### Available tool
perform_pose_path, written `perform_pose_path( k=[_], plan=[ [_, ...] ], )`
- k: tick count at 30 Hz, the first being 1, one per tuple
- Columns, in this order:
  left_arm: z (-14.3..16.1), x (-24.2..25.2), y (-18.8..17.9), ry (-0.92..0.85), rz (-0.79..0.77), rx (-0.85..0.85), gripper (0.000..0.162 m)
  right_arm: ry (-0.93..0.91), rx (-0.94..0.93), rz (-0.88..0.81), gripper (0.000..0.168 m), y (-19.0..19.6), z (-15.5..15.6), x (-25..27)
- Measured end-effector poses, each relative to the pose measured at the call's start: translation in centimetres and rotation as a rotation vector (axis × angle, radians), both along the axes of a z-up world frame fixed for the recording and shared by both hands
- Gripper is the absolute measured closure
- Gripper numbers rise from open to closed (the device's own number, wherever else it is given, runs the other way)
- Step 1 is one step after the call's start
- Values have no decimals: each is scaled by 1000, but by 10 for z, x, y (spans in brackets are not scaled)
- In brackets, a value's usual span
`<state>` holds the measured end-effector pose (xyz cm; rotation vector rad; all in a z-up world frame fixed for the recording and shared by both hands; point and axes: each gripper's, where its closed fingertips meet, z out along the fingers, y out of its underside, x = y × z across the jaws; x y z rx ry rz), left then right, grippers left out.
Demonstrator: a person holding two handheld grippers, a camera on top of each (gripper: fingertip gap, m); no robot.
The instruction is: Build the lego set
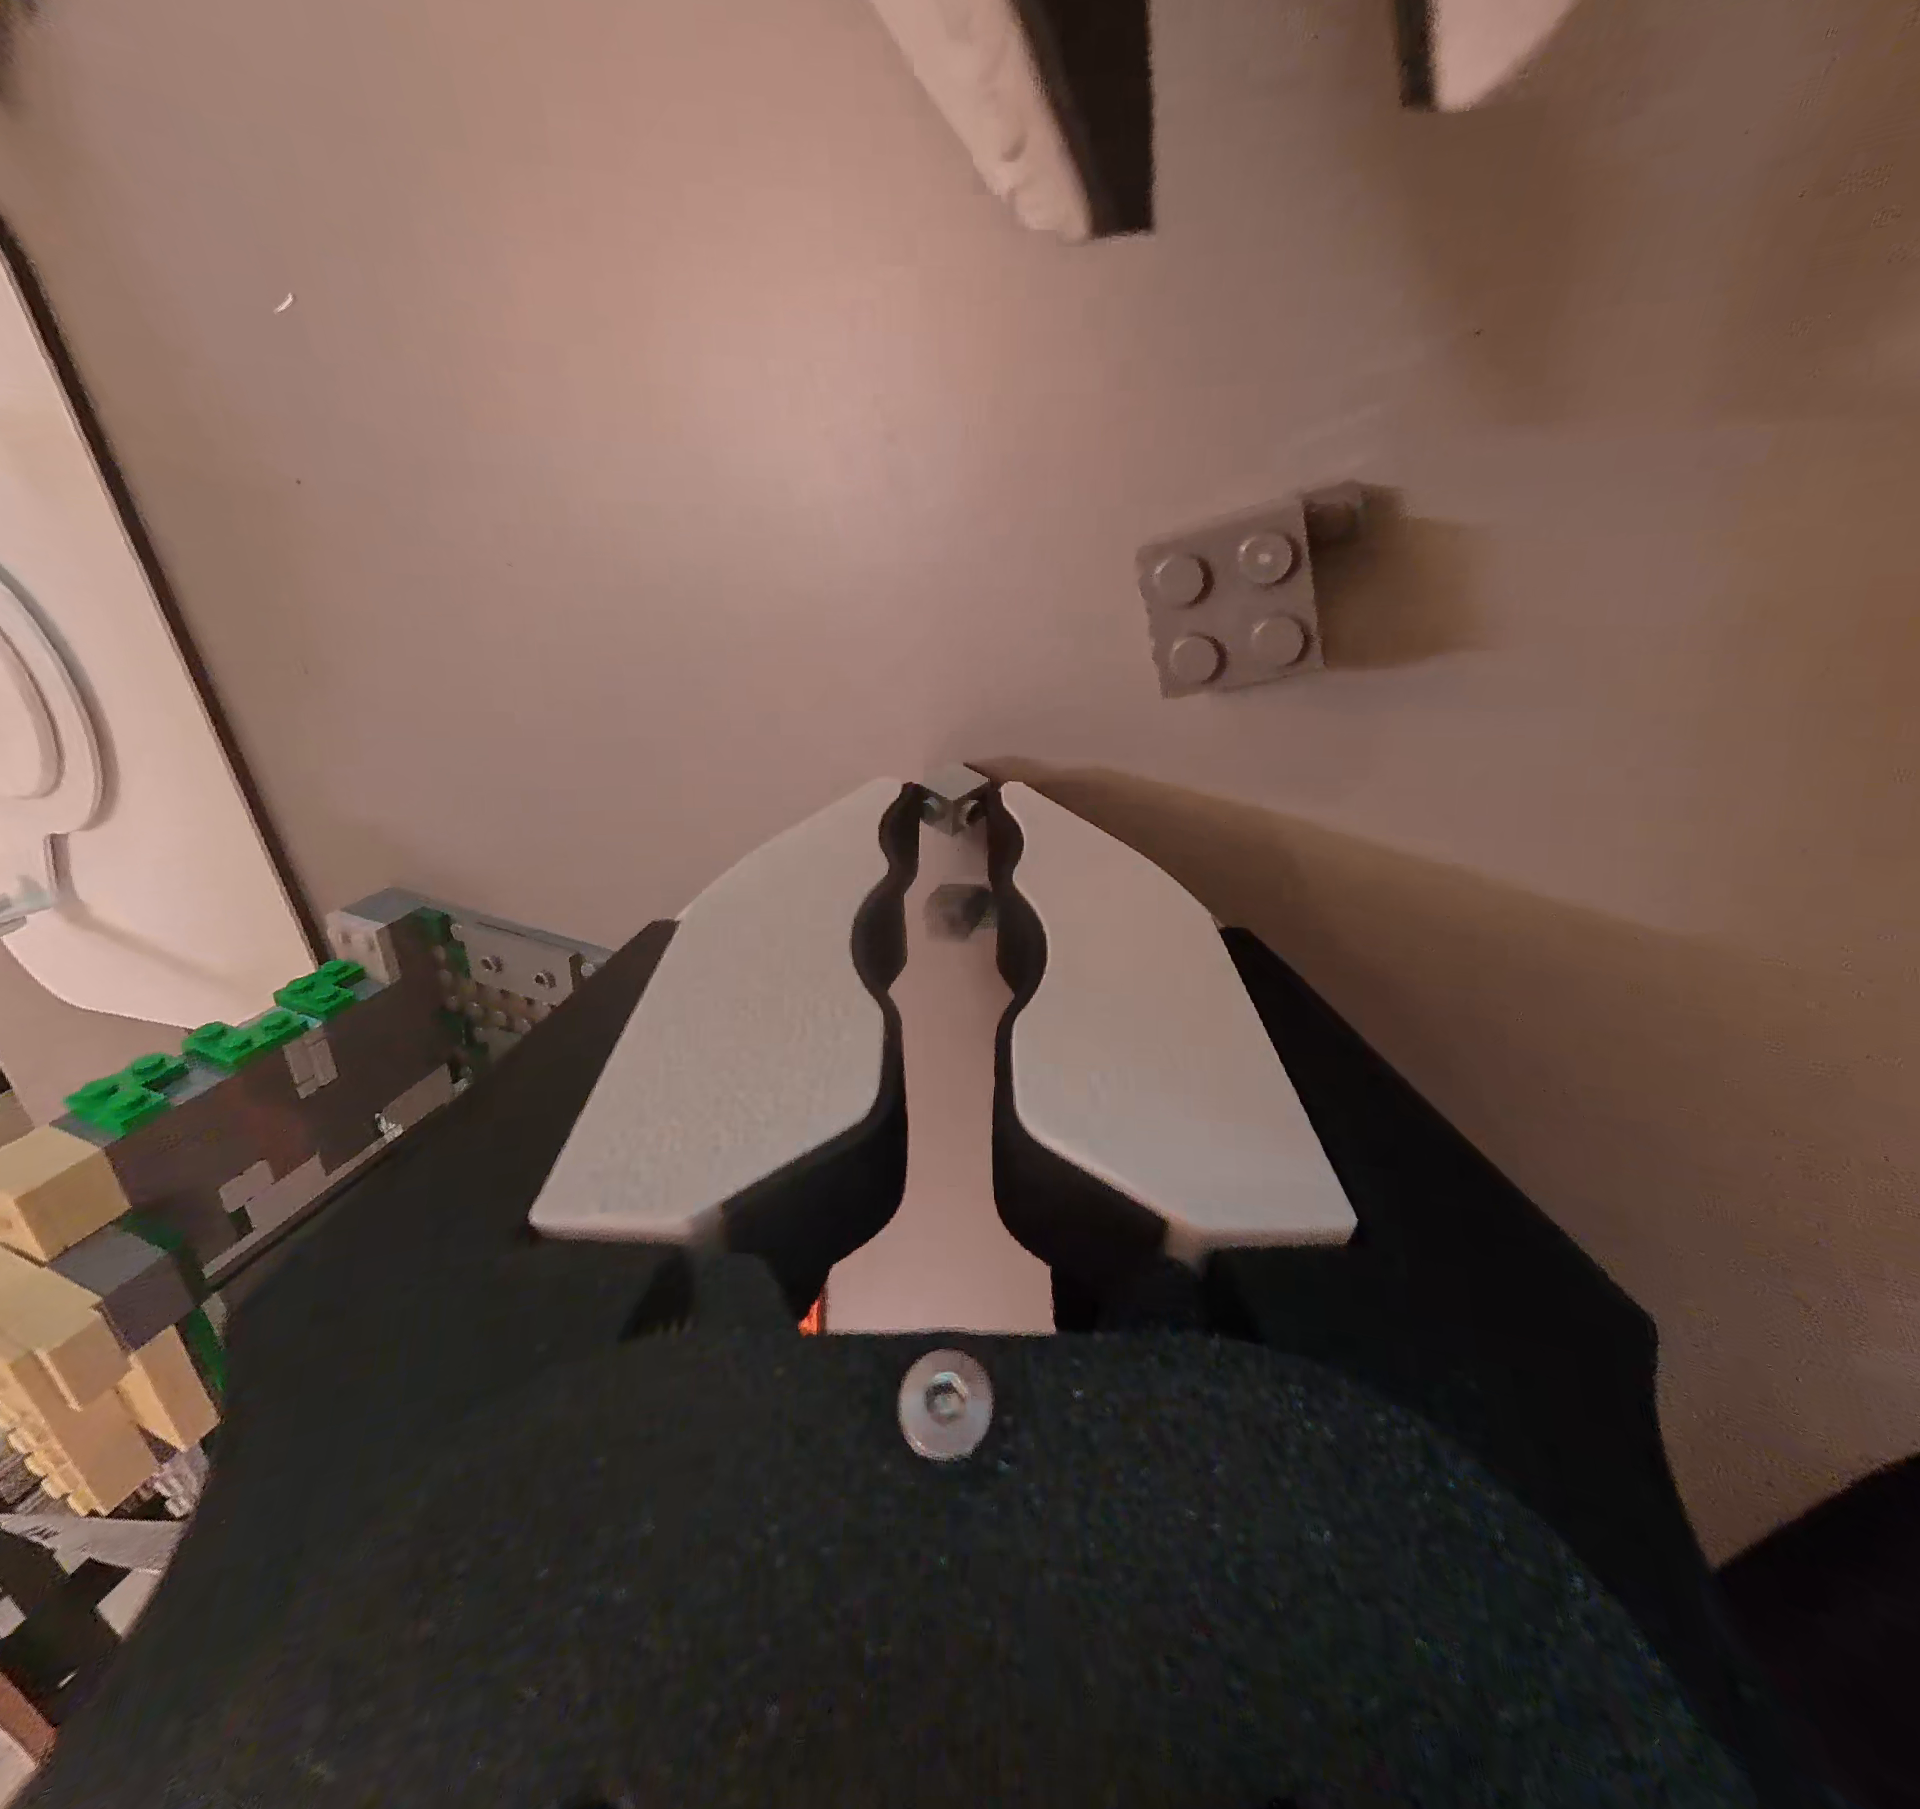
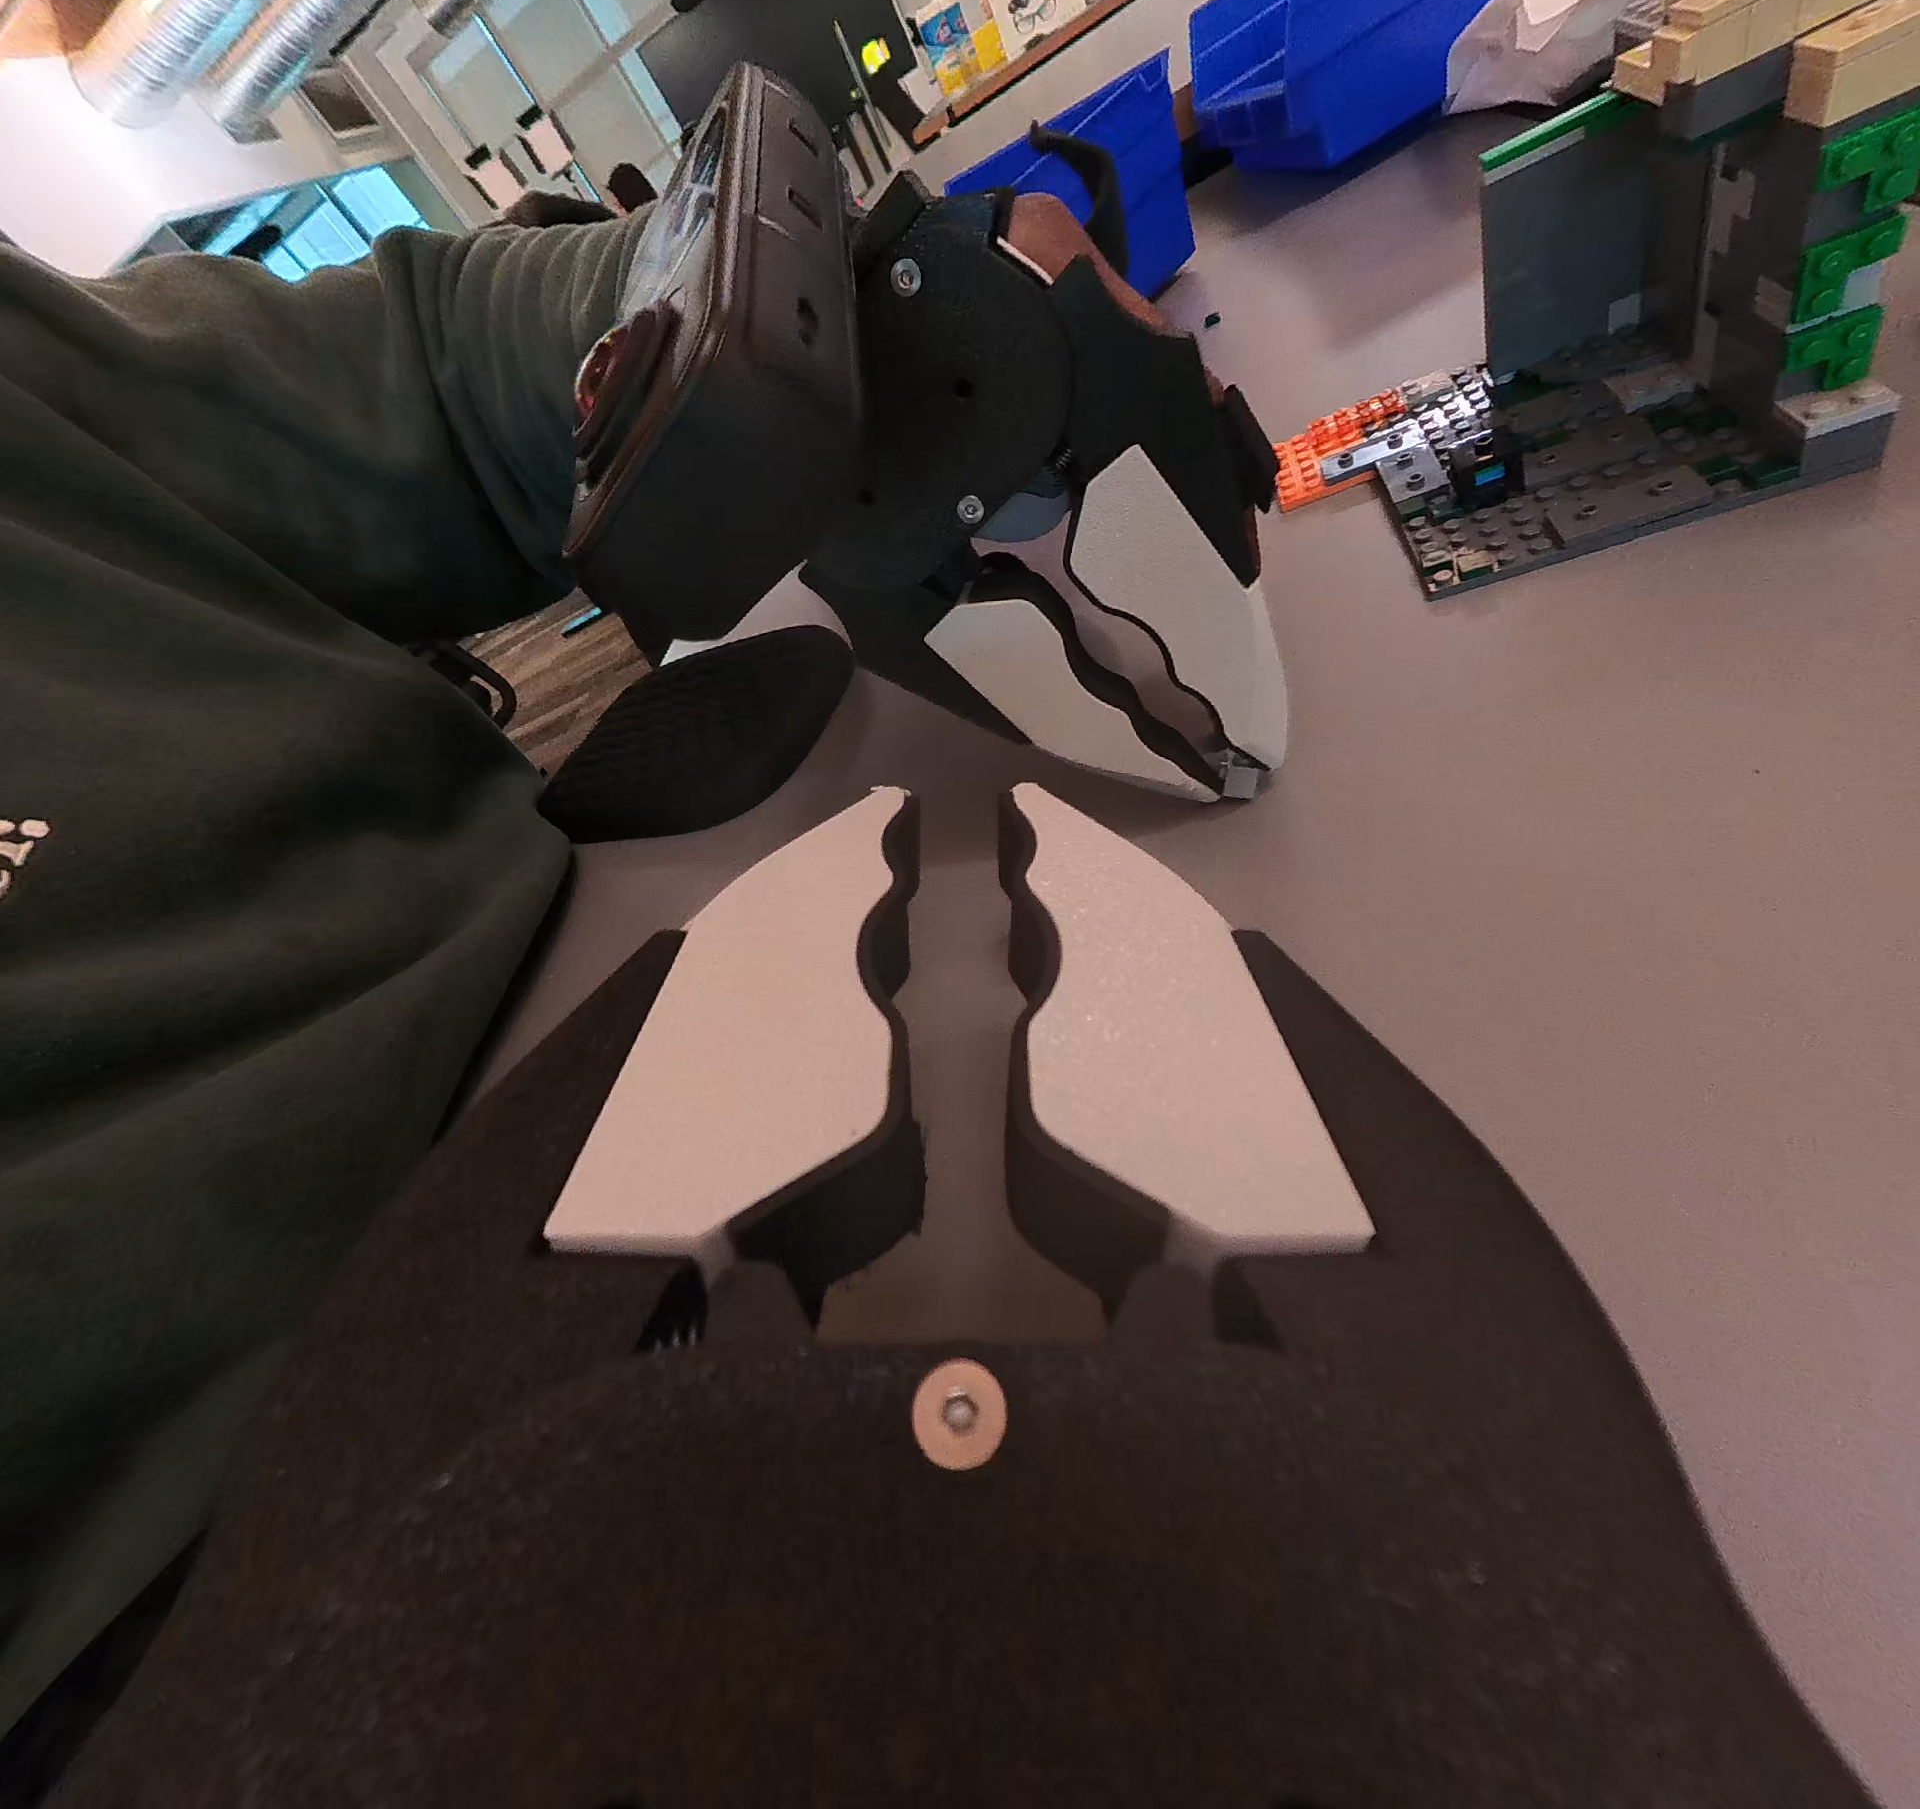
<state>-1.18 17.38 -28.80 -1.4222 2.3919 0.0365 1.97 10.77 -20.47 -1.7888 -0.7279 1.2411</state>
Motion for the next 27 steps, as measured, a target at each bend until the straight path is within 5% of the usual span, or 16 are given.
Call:
perform_pose_path(
  k=[18, 27],
  plan=[
    [4, -6, -10, -14, -22, -81, 141, 0, -5, -5, 155, 1, -2, 1],
    [50, -14, 0, -271, 109, -201, 162, 12, -1, -1, 156, 1, 1, 1]
  ],
)
